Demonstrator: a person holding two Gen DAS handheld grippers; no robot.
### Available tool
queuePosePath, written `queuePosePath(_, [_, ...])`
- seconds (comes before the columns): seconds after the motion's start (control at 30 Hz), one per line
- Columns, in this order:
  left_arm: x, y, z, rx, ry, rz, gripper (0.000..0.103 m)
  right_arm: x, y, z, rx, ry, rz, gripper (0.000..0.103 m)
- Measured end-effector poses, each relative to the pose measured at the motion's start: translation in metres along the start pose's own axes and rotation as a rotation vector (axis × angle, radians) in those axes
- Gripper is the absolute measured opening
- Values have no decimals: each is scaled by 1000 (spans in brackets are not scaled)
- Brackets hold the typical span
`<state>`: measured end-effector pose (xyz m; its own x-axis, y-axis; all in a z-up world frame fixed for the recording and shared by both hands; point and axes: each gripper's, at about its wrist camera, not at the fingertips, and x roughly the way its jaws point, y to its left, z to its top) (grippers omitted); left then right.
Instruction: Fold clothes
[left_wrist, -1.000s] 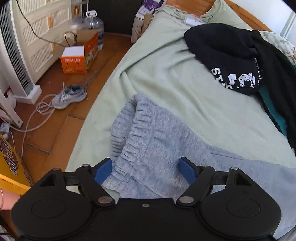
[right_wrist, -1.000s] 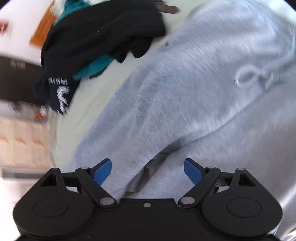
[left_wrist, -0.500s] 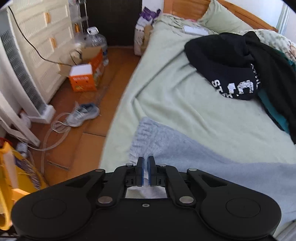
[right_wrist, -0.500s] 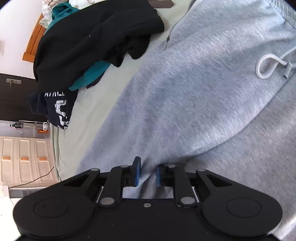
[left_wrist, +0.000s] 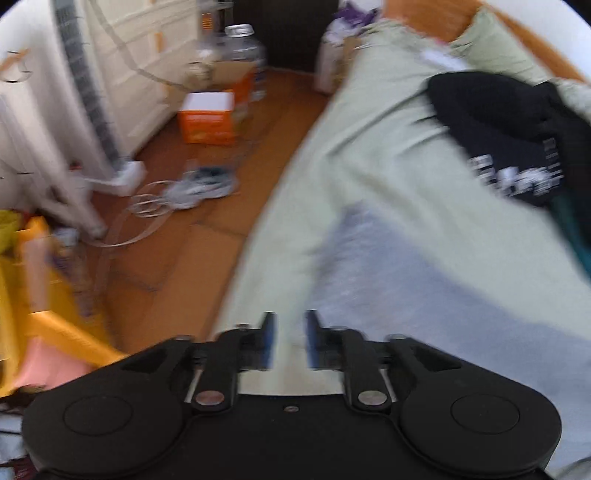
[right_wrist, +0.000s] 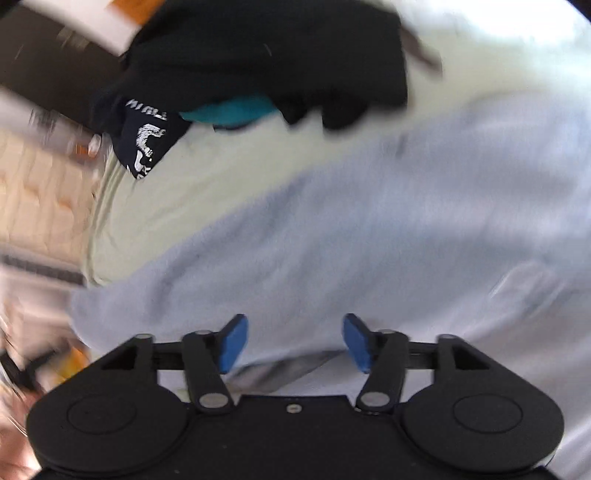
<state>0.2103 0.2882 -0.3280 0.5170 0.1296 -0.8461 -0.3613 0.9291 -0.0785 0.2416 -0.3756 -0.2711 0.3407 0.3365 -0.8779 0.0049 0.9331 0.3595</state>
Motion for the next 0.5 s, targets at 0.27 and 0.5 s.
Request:
queuePosePath(0.27, [47, -53, 36, 88, 42, 0, 87, 6, -83, 70, -333, -4, -435, 81])
queuePosePath(0.5, [91, -62, 39, 73, 137, 88, 87, 18, -218, 97, 129, 22, -219, 81])
